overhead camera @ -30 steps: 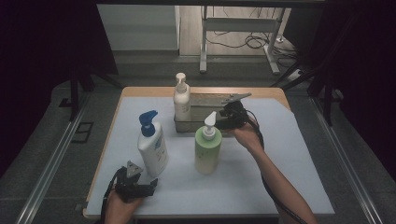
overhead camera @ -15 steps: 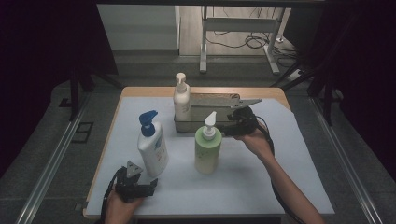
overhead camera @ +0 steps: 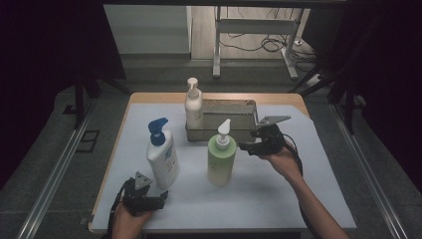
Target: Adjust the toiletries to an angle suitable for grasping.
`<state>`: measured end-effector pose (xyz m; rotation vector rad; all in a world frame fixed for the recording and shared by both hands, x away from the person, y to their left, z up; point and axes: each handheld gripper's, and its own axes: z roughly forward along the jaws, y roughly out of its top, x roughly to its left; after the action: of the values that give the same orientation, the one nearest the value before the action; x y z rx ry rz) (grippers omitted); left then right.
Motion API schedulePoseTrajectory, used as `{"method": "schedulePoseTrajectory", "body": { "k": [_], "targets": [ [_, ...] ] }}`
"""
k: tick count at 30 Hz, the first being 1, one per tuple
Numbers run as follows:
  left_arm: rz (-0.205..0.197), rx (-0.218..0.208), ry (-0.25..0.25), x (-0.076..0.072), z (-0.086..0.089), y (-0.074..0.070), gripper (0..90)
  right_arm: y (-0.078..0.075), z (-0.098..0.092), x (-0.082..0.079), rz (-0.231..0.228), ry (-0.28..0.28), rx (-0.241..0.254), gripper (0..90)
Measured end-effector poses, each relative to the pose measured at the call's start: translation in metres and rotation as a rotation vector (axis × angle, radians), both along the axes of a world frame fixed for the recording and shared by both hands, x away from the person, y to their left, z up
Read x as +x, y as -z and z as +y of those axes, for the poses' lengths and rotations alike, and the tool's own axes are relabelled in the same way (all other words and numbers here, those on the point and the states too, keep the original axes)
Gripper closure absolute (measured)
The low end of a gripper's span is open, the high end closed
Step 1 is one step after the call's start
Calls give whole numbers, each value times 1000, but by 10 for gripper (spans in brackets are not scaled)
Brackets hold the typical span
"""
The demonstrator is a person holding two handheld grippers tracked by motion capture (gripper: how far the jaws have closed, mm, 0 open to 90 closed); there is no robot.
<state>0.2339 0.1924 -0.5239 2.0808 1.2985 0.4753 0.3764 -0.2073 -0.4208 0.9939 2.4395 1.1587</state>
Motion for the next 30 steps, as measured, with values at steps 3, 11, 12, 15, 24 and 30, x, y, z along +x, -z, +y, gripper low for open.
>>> {"method": "schedulePoseTrajectory", "body": {
  "k": [3,11,12,15,24,30],
  "targets": [
    [0,0,0,0,0,0,108,2,-5,-6,6,-1,8,282],
    [0,0,0,0,0,0,108,7,-13,-22,11,-20,2,262],
    [0,0,0,0,0,0,108,7,-14,-24,6,-22,-5,258],
    [0,0,0,0,0,0,108,6,-16,-32,2,-36,1,244],
    [0,-1,0,0,0,0,108,10,-19,-53,-4,-67,22,182],
    [0,-1,0,0,0,0,108,13,-12,-62,2,-97,25,140]
  ]
}}
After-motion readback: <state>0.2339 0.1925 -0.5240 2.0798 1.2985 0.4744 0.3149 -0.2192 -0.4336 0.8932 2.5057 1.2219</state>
